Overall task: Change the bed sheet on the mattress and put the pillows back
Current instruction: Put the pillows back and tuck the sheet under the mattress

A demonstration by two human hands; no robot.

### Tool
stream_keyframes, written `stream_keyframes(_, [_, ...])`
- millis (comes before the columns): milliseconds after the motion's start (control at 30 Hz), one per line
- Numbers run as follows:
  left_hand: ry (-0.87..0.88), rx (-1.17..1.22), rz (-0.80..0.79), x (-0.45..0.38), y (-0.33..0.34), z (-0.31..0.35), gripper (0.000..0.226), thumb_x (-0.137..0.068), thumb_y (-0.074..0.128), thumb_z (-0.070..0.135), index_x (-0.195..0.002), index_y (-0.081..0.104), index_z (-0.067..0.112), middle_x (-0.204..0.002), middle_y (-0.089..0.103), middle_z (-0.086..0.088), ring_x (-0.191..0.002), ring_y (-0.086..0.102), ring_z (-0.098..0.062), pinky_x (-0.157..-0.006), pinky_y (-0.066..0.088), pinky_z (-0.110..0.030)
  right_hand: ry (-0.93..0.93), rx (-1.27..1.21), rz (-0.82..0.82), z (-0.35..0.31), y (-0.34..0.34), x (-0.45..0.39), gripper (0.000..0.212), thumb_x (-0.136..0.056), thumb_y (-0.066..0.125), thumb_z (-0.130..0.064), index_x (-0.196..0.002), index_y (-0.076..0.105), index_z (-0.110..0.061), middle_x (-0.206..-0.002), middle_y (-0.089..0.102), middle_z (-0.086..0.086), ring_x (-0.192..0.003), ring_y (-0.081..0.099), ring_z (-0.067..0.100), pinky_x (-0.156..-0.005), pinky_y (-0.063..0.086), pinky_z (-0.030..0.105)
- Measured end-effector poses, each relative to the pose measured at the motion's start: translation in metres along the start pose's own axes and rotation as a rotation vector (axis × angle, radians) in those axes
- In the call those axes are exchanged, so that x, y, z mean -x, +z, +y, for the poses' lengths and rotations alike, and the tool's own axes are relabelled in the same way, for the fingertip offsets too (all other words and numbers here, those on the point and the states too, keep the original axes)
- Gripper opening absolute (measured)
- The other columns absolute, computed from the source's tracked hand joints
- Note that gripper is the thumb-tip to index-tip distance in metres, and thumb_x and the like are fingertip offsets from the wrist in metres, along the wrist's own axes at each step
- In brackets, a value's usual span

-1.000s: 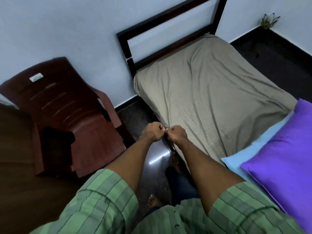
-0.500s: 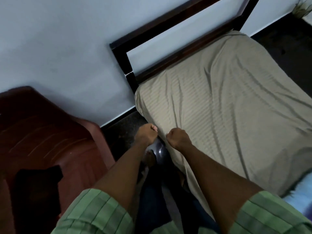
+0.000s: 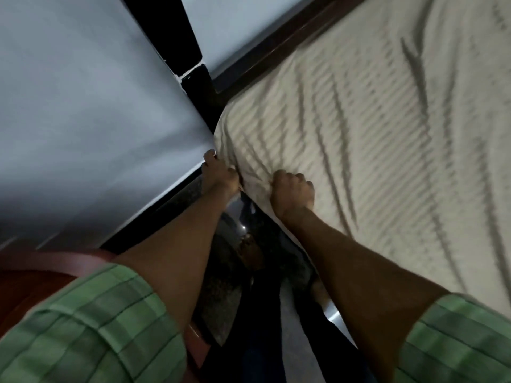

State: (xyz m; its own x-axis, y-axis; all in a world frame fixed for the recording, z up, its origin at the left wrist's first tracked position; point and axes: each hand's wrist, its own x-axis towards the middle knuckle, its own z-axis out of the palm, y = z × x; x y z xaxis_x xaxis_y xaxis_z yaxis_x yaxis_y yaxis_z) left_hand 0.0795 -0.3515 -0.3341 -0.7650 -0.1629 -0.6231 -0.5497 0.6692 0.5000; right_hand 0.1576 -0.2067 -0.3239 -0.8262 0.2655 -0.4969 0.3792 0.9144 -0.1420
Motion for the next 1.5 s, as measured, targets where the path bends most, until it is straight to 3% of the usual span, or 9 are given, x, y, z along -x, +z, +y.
stream_keyframes(167, [-0.083,0.135,-0.104,-0.066,0.023,-0.024,0.063,-0.070,0.054,0.050,-0.118,0.069,0.011,-0.111,0.074,-0.017,-0.102,0.071,-0.035,-0.090,0.059,-0.053,-0.061,-0.123,0.126,-0.013,0.015,0.009,0.021,-0.099,0.048,-0.030,-0.105,0.064,-0.018,-0.103,0.072,0.014,-0.098,0.068,0.036,-0.077,0.049,0.039])
stream_keyframes(300, [-0.100,0.126,0.092,-0.054,0.000,-0.006,0.045,-0.100,0.048,0.033,-0.123,0.067,-0.001,-0.128,0.065,-0.025,-0.119,0.061,-0.040,-0.100,0.050,-0.042,-0.259,-0.137,0.006,-0.044,0.019,0.019,0.023,-0.103,0.045,-0.032,-0.111,0.063,-0.020,-0.106,0.072,0.010,-0.101,0.069,0.034,-0.075,0.051,0.039])
stream_keyframes(400, [-0.095,0.164,0.222,-0.064,-0.012,-0.019,0.041,-0.105,0.042,0.027,-0.125,0.062,-0.003,-0.130,0.062,-0.025,-0.120,0.057,-0.041,-0.099,0.047,-0.041,-0.142,-0.179,0.086,-0.057,0.015,0.009,0.024,-0.102,0.046,-0.033,-0.106,0.065,-0.019,-0.104,0.073,0.010,-0.097,0.070,0.034,-0.074,0.051,0.038])
stream_keyframes(533, [0.065,0.135,0.109,-0.065,-0.012,-0.035,0.035,-0.102,0.055,0.034,-0.117,0.058,0.003,-0.106,0.062,-0.012,-0.099,0.060,-0.028,-0.075,0.040,-0.030,0.086,-0.383,0.445,-0.059,0.007,-0.012,0.032,-0.098,0.046,-0.044,-0.094,0.059,-0.015,-0.092,0.068,0.011,-0.087,0.067,0.036,-0.070,0.051,0.042])
stream_keyframes(667, [0.185,0.179,-0.001,-0.065,-0.017,-0.043,0.047,-0.078,0.082,0.042,-0.115,0.068,0.016,-0.106,0.072,0.002,-0.093,0.067,-0.017,-0.076,0.053,-0.029,0.261,-0.403,0.357,-0.047,-0.012,-0.050,0.045,-0.094,0.051,-0.055,-0.108,0.051,-0.013,-0.108,0.067,0.013,-0.103,0.064,0.037,-0.082,0.049,0.045])
stream_keyframes(867, [0.141,0.283,0.095,-0.069,-0.031,-0.041,0.056,-0.059,0.087,0.057,-0.092,0.072,0.014,-0.093,0.075,-0.002,-0.085,0.071,-0.019,-0.073,0.059,-0.032,-0.013,-0.072,0.244,-0.032,-0.042,-0.077,0.027,-0.097,0.045,-0.026,-0.115,0.060,-0.013,-0.113,0.070,0.019,-0.107,0.066,0.042,-0.086,0.050,0.044])
stream_keyframes(1067, [0.117,0.540,-0.082,-0.068,-0.033,-0.021,0.039,-0.068,0.094,0.034,-0.069,0.061,0.014,-0.074,0.063,0.001,-0.068,0.058,-0.014,-0.063,0.047,-0.029,0.451,-0.289,0.440,0.023,-0.094,-0.123,0.037,-0.099,0.039,-0.027,-0.128,0.051,-0.010,-0.132,0.061,0.017,-0.126,0.056,0.040,-0.099,0.046,0.046])
stream_keyframes(1300, [0.023,0.517,-0.071,-0.065,-0.012,-0.009,0.026,-0.081,0.086,0.031,-0.094,0.071,0.015,-0.080,0.071,0.004,-0.067,0.065,-0.009,-0.063,0.053,-0.022,0.166,-0.180,0.386,-0.014,-0.035,-0.086,0.057,-0.092,0.049,-0.059,-0.125,0.050,-0.013,-0.131,0.055,0.012,-0.126,0.048,0.035,-0.101,0.039,0.052])
stream_keyframes(1500, [0.078,-0.023,0.114,-0.081,-0.040,-0.045,0.065,-0.088,0.063,0.069,-0.077,0.071,0.005,-0.076,0.070,-0.007,-0.077,0.065,-0.025,-0.066,0.043,-0.030,0.090,-0.160,0.344,-0.005,-0.022,-0.107,0.032,-0.099,0.044,-0.029,-0.125,0.058,-0.017,-0.130,0.059,0.010,-0.125,0.049,0.036,-0.104,0.037,0.051])
